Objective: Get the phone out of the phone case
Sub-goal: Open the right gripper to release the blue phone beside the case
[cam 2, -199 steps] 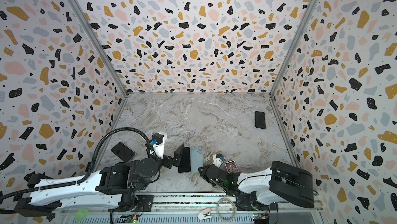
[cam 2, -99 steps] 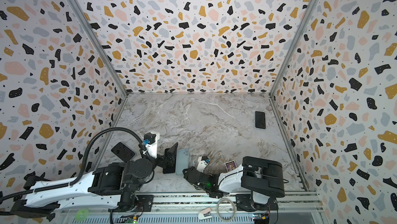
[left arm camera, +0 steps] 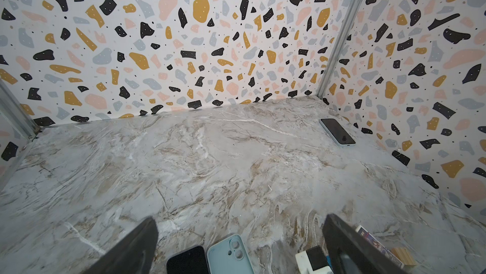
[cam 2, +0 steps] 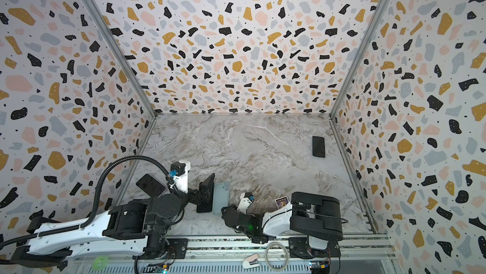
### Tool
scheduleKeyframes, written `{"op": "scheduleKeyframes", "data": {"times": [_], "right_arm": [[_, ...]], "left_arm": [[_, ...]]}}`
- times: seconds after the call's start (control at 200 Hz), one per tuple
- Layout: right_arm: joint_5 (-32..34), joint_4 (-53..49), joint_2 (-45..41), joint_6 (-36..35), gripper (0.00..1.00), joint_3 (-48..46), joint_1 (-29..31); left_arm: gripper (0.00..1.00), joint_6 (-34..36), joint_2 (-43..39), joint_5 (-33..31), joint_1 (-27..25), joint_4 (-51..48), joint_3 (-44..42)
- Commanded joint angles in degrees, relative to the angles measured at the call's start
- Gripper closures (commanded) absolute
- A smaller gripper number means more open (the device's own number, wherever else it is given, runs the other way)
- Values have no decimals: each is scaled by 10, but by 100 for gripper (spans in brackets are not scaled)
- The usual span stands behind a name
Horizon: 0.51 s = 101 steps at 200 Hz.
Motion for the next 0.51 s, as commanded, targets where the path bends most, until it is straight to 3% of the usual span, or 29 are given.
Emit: {"op": "scheduleKeyframes", "data": {"times": [0.0,0.225,0.325,0.466,0.501], "right_arm": [[9,2,7,-6,76,10,-3],[-8,7,19,-13,67,16,-15],[-9,-6,9,-18,57,15,-16],[-3,-43,-16,-36,20,24,-17],[-6,-48,-20,-37,17,24,-17]], "left_arm": [[0,2,5,-2,5,17,18],[0,7,14,1,5,22,23],[0,7,14,4,5,22,24],[0,9,13,2,5,21,27],[0,10,13,1,5,22,27]]}}
